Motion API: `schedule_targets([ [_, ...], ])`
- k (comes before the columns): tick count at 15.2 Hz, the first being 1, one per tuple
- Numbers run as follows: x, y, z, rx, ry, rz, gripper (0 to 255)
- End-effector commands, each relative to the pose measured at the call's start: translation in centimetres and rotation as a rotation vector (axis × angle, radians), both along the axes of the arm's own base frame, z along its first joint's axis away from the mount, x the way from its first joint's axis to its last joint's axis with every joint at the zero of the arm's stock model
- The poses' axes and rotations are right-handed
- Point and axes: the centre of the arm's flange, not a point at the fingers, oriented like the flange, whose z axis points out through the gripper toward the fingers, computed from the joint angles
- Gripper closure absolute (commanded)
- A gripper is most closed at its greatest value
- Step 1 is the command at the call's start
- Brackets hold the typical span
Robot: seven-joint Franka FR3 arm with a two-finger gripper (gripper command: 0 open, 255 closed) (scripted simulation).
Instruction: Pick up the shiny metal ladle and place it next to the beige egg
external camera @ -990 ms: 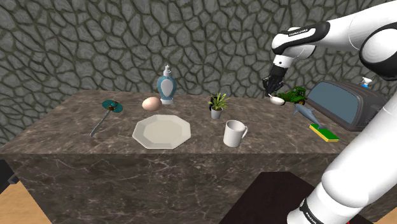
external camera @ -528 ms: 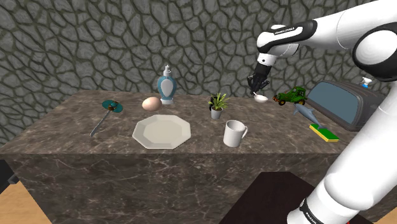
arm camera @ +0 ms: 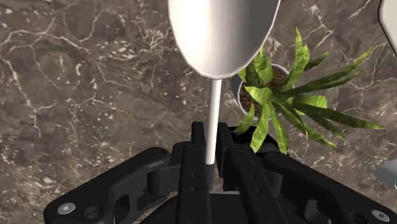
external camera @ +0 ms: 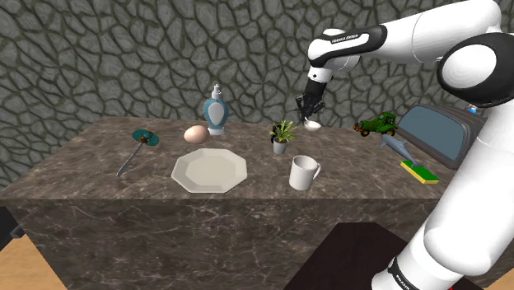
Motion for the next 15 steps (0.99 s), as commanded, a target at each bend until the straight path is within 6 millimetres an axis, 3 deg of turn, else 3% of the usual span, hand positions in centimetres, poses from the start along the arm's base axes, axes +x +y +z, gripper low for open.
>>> schedule_targets([
  [1,1.9,2.1,0.0,0.000,0.000,-0.001,255],
  [15,14.6,15.6,0.0,0.000,0.000,-0.001,255],
])
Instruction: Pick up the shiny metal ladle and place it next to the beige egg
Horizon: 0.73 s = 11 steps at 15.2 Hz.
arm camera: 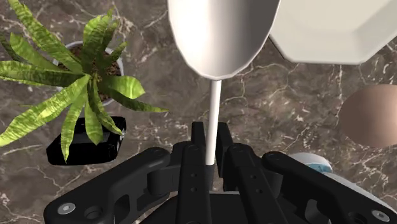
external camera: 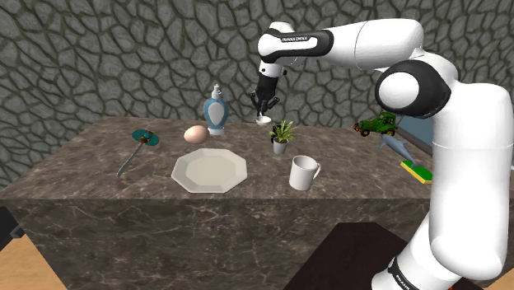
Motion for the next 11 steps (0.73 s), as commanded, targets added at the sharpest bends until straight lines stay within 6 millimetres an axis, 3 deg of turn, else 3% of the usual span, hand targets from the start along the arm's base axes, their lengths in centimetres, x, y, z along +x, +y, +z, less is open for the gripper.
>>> schedule_targets([
  [1,1.9,2.2,-0.2,0.000,0.000,-0.001,255],
  [5,5.0,5.6,-0.2,0.000,0.000,-0.001,255],
  [11,5.0,5.6,-3.4,0.000,0.000,-0.001,255],
])
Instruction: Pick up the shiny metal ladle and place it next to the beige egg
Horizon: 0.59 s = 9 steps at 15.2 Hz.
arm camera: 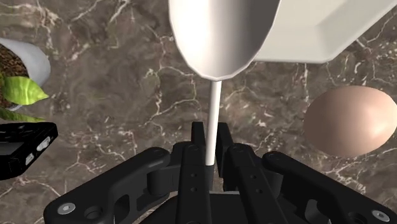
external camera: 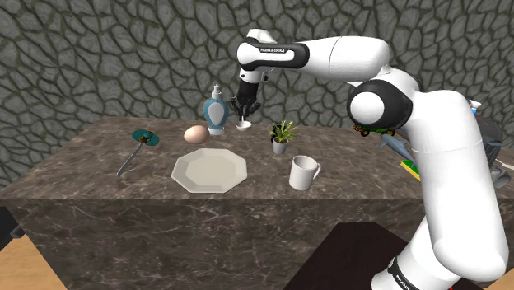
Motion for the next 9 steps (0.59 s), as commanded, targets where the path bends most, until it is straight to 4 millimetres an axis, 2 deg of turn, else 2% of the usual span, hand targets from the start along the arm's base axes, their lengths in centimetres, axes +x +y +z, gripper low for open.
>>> schedule_targets([
  [1,0.1,0.0,-1.0,0.000,-0.001,0.000,255],
  [9,0.1,0.0,-5.2,0.000,-0.001,0.000,255],
])
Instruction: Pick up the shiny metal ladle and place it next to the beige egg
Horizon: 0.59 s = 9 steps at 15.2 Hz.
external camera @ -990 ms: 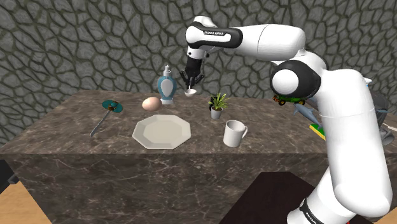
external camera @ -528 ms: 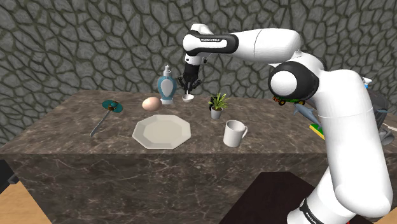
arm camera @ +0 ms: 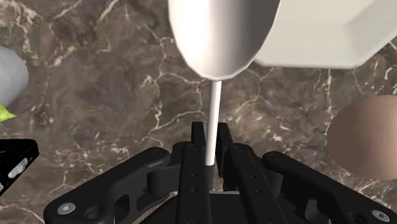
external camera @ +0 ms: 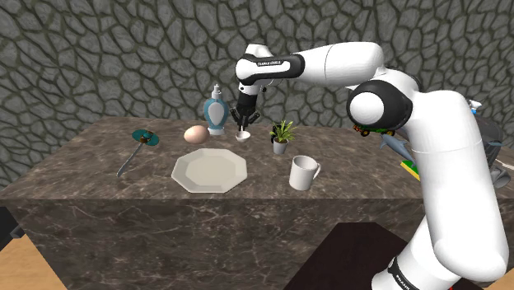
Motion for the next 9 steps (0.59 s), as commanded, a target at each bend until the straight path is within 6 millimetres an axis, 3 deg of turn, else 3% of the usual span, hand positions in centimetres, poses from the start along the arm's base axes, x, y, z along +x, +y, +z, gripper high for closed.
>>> schedule_targets([
  [1,0.0,0.0,-1.0,0.000,-0.001,0.000,255],
  [9,0.0,0.0,-5.3,0.000,-0.001,0.000,255],
])
